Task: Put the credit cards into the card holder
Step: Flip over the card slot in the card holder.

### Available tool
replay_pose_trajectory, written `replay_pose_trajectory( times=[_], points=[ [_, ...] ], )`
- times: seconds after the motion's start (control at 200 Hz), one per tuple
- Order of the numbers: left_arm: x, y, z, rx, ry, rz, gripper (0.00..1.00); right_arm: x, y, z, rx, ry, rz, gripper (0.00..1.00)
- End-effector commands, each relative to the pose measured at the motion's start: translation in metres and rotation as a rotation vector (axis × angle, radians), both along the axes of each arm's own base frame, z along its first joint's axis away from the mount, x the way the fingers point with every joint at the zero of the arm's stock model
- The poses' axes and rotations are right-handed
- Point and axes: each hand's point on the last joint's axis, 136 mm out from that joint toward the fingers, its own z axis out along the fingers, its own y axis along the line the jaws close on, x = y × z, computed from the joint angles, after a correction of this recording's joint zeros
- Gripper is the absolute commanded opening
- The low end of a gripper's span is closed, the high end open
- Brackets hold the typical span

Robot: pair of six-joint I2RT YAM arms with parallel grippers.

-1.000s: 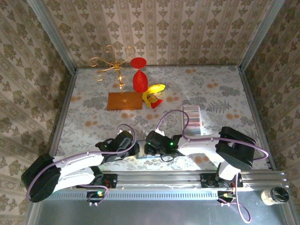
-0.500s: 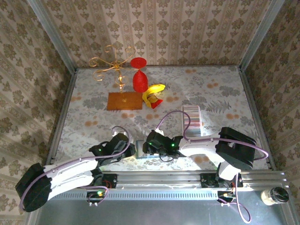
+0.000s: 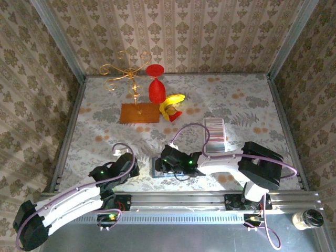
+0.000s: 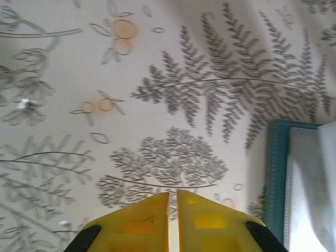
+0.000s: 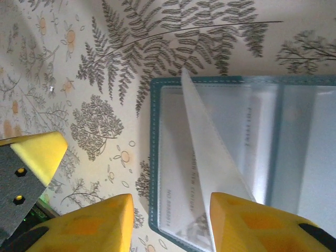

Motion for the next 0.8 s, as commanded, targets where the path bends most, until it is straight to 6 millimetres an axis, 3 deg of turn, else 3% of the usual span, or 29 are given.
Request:
replay_pose_trajectory(
  times=[0.0, 0.415, 0.58, 0.795],
  points=[
    [0.004, 0.021, 0.012, 0.08, -0.026, 0.066, 0.11, 0.002, 0.018, 0.009, 0.035, -0.014, 0.02, 0.43],
    [0.012, 0.066, 0.045, 0.176, -0.135, 0.237, 0.13, 0.002, 0.055, 0.017, 0.097, -0.017, 0.061, 0.43],
    [0.014, 0.105, 0.074, 0.273, -0.234, 0.364, 0.23, 0.006, 0.076, 0.015, 0.137, -0.015, 0.081, 0.43],
    [0.022, 0.112, 0.116, 0.241, -0.328, 0.374, 0.29, 0.011, 0.107, 0.015, 0.182, -0.016, 0.122, 0.42]
  ],
)
